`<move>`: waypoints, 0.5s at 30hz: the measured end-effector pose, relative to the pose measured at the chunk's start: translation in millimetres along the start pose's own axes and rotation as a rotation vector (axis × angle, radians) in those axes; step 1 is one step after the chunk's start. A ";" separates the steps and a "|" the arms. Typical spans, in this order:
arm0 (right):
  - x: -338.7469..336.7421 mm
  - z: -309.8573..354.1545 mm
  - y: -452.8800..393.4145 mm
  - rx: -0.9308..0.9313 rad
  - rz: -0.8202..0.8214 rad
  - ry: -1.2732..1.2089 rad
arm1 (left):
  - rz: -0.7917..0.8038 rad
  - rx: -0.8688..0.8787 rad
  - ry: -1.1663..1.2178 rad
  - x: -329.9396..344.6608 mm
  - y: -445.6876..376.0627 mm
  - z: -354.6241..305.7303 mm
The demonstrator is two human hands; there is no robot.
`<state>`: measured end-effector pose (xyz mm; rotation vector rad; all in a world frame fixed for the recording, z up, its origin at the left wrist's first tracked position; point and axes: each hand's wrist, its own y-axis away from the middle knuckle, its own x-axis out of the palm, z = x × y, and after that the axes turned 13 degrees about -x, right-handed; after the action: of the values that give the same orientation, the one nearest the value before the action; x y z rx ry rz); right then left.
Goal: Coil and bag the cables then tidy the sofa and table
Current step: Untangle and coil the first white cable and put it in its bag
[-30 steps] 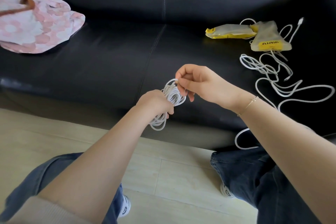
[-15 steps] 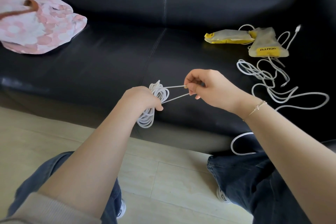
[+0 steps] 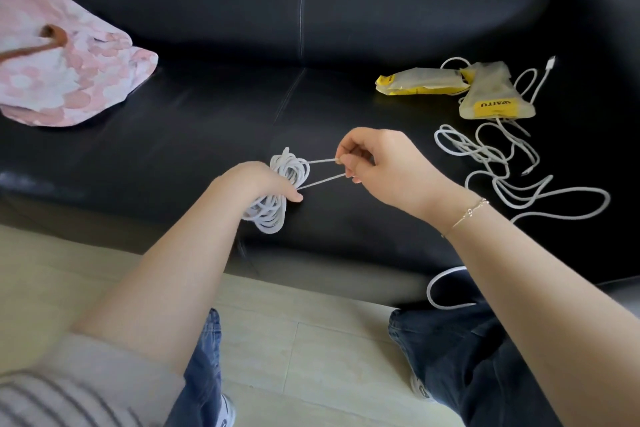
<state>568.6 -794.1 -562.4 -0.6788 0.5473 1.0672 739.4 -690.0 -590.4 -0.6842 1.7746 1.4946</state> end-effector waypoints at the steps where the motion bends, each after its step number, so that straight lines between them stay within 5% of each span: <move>1: -0.5 -0.7 -0.5 0.003 0.001 0.000 | 0.015 -0.001 0.043 -0.9 -3.5 -2.6; 9: 5.2 5.8 -4.0 -0.104 0.069 -0.065 | -0.055 0.011 0.157 11.9 -18.7 -23.2; 15: -0.5 2.0 -9.9 -0.024 -0.089 -0.058 | -0.525 0.323 0.268 37.8 -22.4 -8.9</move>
<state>577.7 -796.0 -558.4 -0.6850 0.4508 1.0078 732.0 -701.2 -633.2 -1.1120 1.7869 0.7749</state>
